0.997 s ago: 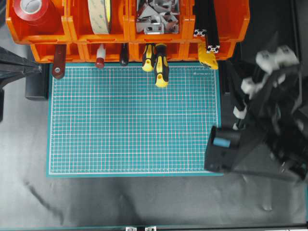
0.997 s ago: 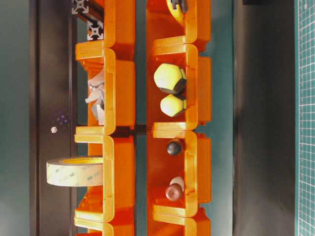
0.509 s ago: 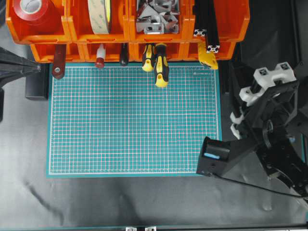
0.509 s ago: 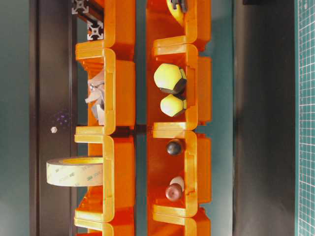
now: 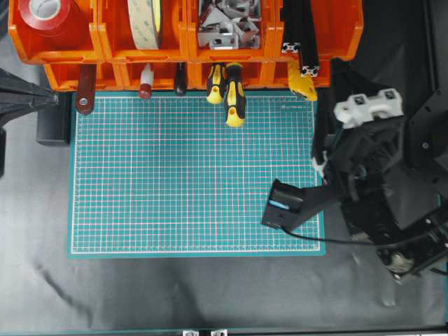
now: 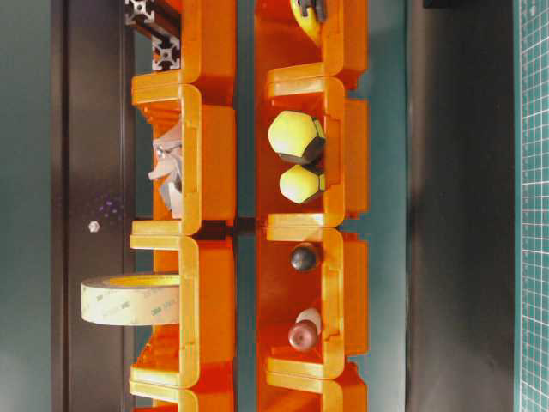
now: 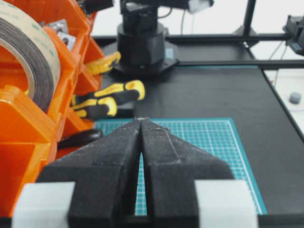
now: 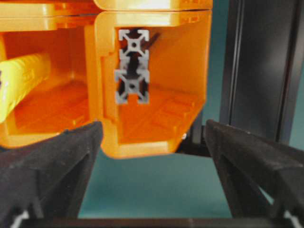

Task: Pick frame from container rack with right arm.
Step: 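Lower the right gripper onto a black extrusion bar and close it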

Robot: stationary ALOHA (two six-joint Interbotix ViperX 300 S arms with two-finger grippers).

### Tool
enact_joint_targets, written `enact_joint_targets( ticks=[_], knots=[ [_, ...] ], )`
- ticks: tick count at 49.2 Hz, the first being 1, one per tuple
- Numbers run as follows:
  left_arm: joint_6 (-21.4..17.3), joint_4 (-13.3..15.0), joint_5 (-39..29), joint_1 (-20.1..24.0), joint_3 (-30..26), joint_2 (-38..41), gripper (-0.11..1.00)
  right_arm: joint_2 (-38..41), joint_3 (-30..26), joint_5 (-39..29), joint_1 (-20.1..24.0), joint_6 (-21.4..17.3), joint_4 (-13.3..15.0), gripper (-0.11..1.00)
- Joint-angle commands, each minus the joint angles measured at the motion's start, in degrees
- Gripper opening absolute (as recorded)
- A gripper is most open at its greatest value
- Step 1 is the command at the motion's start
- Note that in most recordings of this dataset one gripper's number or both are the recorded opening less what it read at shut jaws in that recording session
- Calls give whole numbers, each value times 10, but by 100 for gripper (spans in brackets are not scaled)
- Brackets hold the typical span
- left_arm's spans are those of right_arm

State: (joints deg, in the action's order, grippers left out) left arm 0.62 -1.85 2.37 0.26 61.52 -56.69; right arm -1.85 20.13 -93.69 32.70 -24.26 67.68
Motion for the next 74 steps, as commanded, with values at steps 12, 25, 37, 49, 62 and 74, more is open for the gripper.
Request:
enact_joint_targets(
  ticks=[12,25,37,49,62,74],
  knots=[
    [1,-1,6,0,-17,3,0,0,14,33,-41,-3,13,84],
    [0,-2,6,0,-17,3,0,-1,18,47,-66,-3,23,84],
    [1,-1,6,0,-17,3,0,0,21,56,-69,-5,23,84],
    [0,-1,6,0,-18,1,0,4,25,71,-73,-5,23,80],
    [0,-1,6,-1,-18,-4,0,4,34,69,-70,-5,19,38],
    [0,-2,6,-1,-18,-8,0,5,28,37,-56,-5,23,25]
  ],
)
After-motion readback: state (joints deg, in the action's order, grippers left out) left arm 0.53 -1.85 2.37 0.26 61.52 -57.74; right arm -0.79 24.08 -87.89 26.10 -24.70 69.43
